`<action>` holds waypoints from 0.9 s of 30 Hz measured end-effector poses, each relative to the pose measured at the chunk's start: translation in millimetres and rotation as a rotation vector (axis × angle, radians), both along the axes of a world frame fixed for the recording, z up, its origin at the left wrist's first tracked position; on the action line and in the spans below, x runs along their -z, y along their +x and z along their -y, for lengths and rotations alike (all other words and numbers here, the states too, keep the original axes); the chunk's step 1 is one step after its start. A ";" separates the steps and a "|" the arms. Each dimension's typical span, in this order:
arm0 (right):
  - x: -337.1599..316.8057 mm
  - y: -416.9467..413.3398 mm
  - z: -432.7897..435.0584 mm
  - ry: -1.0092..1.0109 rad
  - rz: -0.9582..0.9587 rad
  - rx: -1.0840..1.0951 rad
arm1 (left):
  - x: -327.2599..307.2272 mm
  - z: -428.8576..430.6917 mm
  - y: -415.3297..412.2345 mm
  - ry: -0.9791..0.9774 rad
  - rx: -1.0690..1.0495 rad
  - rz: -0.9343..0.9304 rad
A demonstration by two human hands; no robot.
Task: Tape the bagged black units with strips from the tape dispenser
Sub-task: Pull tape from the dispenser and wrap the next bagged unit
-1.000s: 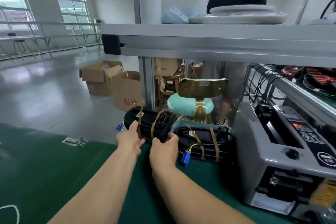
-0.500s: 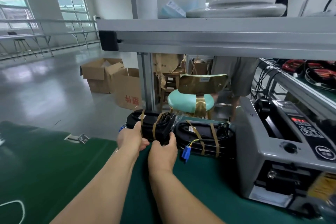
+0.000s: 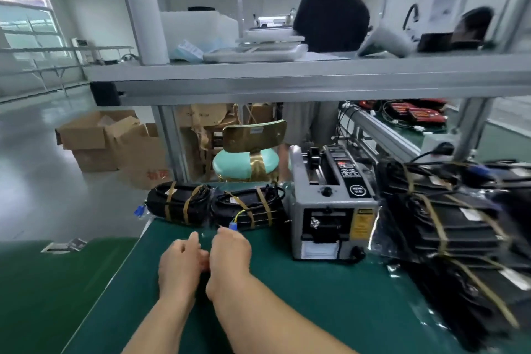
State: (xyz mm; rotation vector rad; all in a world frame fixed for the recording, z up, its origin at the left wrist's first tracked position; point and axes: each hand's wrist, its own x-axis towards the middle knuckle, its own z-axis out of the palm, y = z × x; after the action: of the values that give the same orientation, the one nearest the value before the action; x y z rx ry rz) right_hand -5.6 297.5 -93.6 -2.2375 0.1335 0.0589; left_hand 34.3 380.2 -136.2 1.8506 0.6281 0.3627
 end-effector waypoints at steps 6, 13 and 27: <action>10.3 -70.3 93.3 0.391 -0.216 -0.121 | 7.3 69.2 -83.8 0.018 0.156 -0.039; 13.8 -126.6 207.2 0.577 -0.102 0.041 | -11.8 180.9 -132.5 -0.011 0.404 0.005; -31.1 -143.4 473.1 0.539 0.574 0.852 | -78.9 456.8 -111.7 -0.026 0.935 0.116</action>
State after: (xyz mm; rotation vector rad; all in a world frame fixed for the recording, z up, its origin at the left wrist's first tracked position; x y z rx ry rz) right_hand -148.9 -175.7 -62.4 -1.4412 0.6507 -0.8869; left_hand -77.4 -76.6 -57.3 1.8683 -0.3361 -0.1618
